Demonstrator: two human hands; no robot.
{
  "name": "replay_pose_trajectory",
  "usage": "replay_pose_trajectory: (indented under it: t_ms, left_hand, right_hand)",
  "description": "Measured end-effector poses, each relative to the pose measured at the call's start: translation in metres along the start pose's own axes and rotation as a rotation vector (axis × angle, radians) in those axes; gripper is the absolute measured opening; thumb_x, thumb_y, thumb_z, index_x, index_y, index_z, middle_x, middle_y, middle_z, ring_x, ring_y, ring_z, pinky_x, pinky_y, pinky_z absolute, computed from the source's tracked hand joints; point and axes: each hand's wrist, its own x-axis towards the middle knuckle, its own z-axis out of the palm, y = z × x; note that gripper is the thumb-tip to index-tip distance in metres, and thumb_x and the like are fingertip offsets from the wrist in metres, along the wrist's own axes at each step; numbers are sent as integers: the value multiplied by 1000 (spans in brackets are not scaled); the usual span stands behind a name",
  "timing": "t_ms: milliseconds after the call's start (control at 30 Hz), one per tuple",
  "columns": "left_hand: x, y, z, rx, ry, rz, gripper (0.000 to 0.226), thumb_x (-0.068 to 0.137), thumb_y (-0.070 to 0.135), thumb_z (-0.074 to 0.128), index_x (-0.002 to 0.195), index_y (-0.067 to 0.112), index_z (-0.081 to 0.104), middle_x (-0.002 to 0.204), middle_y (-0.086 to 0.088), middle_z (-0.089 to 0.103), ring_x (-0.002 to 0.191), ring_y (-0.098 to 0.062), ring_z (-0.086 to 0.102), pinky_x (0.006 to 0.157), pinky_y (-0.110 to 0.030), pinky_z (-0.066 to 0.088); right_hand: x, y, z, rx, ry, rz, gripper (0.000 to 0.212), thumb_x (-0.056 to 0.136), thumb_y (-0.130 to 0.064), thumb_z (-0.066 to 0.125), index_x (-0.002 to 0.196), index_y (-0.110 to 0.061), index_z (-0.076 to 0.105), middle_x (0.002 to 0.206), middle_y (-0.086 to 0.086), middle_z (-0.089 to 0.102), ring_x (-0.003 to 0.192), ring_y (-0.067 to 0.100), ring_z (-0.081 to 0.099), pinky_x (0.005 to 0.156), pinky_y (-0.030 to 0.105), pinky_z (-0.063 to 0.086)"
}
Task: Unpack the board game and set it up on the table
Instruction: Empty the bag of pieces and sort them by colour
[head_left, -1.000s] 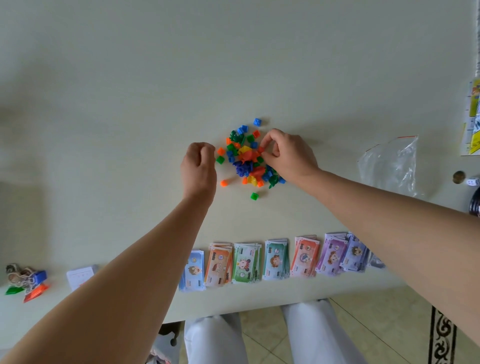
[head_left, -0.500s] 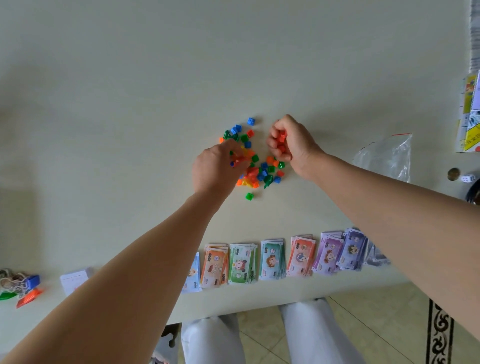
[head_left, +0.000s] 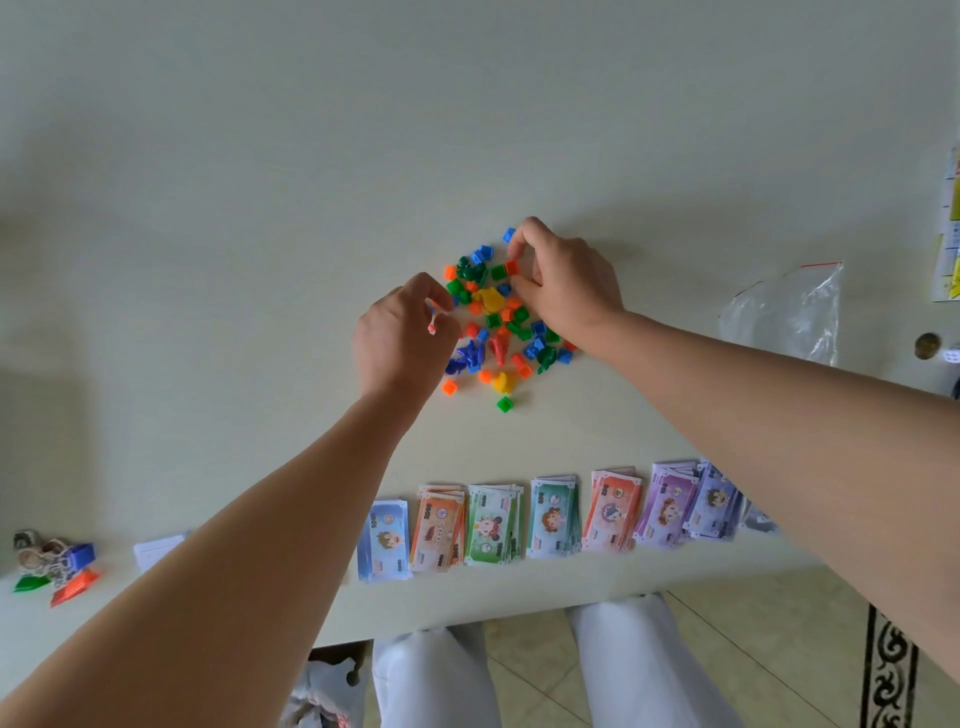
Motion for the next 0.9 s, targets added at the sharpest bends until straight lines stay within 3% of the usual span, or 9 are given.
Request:
replay_pose_trajectory:
  t_ms: [200,300,400,500,600,667,767,900]
  left_hand:
    - [-6,0,2,49,-15,44,16,79,12,57,91,19,65,59,11,40,65,-21,48,57,-26,31]
    - [-9,-2,3,87,-33,82,21,77,10,58,93,21,66,60,12,43,67,-22,52,59,-26,34]
    - [-11,-3,8,146,-47,144,23,80,17,62,99,28,68,77,9,62,76,-23,59,64,-28,42]
    - [-10,-2,14,233,-50,176,16,85,25,61,99,29,70,90,3,68,84,-25,61,66,-29,40]
    - [-7,1,14,261,-74,157,13,86,29,60,95,28,69,91,5,68,84,-23,61,64,-27,37]
    - [-7,0,11,158,-84,75,10,82,28,63,90,26,67,81,9,64,77,-18,58,63,-26,37]
    - [-10,-5,7,-125,-50,-75,6,80,25,62,80,19,64,66,8,54,62,-12,48,56,-25,33]
    - [-15,-7,-7,-969,58,-583,26,86,14,34,60,17,37,50,4,30,46,-12,20,45,-22,15]
  right_hand:
    - [-2,3,1,39,27,18,14,87,-28,59,96,-19,53,65,-6,54,65,21,55,57,28,38]
    - [-6,-1,-6,495,-57,208,14,86,-28,46,76,-18,49,57,-8,47,55,14,45,49,24,32]
    - [-10,-3,-13,904,-149,366,25,80,-19,34,65,-13,52,51,0,41,41,10,33,39,16,25]
    - [-17,0,-17,949,-182,426,31,87,-13,33,64,-11,55,54,2,44,42,12,35,39,16,24]
    - [-22,4,-15,855,-167,437,27,80,-13,39,58,-13,54,54,3,48,44,14,35,42,18,24]
    - [-25,5,-14,828,-164,432,26,75,-12,39,54,-15,54,49,1,46,41,13,32,44,18,21]
    - [-30,3,-12,794,-181,417,31,83,-4,37,58,-14,52,41,-6,38,34,7,27,40,18,20]
    - [-35,-6,-7,736,-168,348,36,90,-4,36,60,-14,53,40,-15,47,34,0,37,41,13,28]
